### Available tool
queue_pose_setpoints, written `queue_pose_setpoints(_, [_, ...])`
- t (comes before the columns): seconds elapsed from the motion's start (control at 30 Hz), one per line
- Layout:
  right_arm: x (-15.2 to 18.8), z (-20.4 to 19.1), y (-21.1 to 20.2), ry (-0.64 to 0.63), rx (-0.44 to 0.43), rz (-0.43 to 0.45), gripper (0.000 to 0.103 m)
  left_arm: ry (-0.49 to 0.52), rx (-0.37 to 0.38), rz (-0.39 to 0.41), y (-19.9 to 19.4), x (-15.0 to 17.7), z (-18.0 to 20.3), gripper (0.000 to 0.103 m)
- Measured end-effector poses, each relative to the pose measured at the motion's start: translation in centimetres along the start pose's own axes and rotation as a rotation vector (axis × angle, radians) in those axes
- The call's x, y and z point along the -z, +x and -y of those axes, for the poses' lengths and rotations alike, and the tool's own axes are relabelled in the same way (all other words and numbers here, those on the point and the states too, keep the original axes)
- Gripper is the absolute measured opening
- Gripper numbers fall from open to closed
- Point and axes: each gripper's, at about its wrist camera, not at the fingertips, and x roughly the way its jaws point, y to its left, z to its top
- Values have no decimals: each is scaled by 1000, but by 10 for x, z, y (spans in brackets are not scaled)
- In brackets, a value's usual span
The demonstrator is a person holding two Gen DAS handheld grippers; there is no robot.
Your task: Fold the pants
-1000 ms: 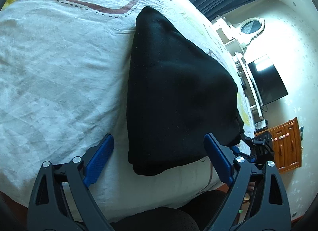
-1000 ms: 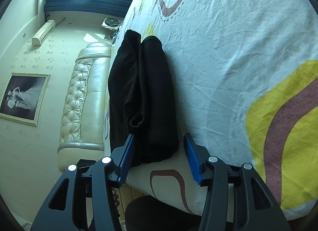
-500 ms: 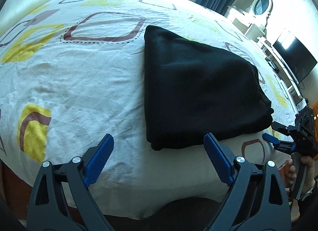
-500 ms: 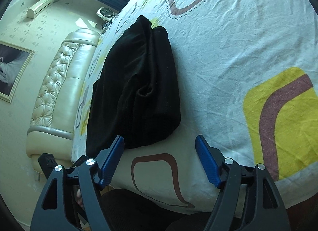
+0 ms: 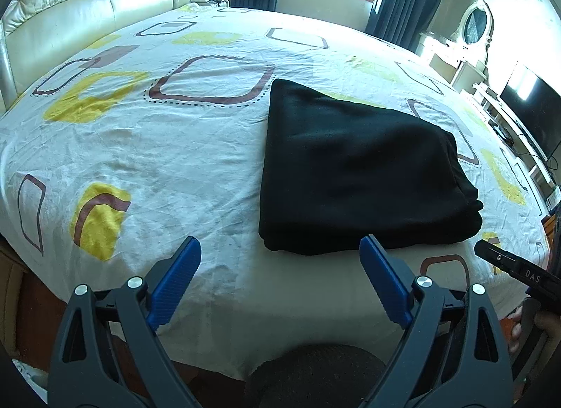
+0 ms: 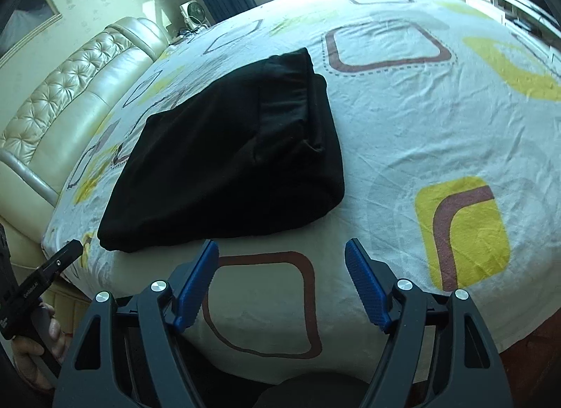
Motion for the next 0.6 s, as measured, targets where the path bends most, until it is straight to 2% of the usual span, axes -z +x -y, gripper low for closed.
queue_pose_setpoints(0.3, [5, -14, -1, -74, 71, 55, 74, 10, -54, 28, 3, 8, 11, 92])
queue_pose_setpoints(0.6, [8, -18, 6, -70, 62, 35, 74, 58, -52, 35, 4, 10, 25, 92])
